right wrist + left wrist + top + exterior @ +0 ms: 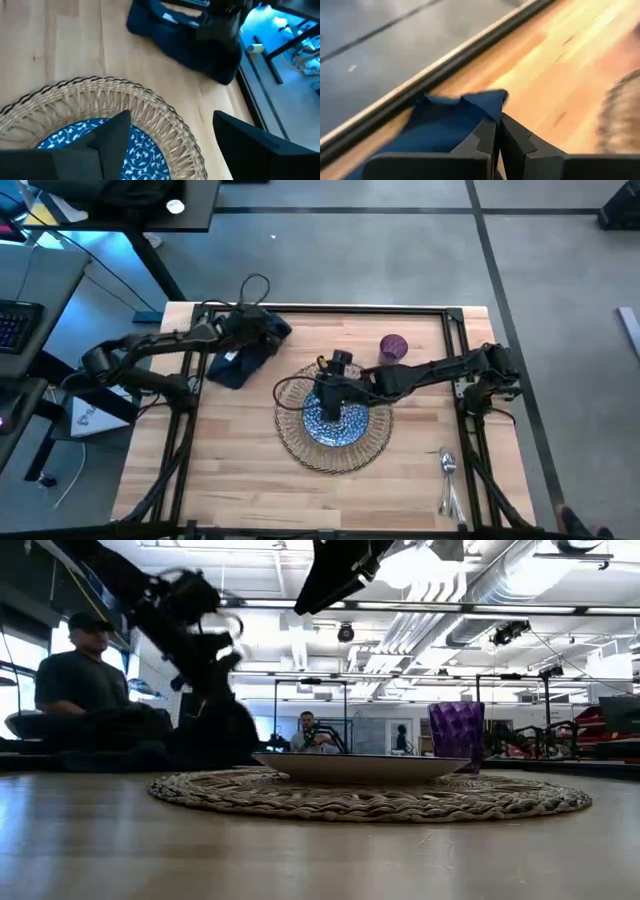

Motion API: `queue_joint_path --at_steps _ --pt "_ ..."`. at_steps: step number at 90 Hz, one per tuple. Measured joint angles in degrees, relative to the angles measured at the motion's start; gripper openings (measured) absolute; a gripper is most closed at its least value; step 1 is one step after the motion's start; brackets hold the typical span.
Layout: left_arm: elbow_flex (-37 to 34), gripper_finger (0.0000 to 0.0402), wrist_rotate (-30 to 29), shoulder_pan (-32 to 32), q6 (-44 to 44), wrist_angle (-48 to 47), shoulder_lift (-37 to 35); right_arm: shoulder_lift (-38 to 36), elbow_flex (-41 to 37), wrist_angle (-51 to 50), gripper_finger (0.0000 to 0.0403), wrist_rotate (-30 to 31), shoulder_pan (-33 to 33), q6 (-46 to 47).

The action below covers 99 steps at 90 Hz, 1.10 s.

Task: Set table place
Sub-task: Fold the blue table napkin

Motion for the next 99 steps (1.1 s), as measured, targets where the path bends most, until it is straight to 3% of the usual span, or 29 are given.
queue_joint_path --at_steps 24,39,64,99 --pt "0.02 0.0000 3.62 -1.77 -1.59 0.00 -13.21 0.00 -0.02 0.68 0.0252 -0.22 -2.99 -1.42" --pt "0.04 0.0000 8.03 -1.76 -3.85 1.14 -19.19 0.49 -0.02 3.76 0.0252 -3.79 -4.52 -1.28" --pt "0.04 0.0000 16.58 -3.63 -2.57 1.95 -25.01 4.58 -0.02 13.21 0.0252 -6.72 -5.98 -6.57" --pt "0.04 0.0000 17.54 -7.80 1.66 8.85 -31.10 10.64 -0.04 30.46 0.0252 -9.70 -10.21 -18.43"
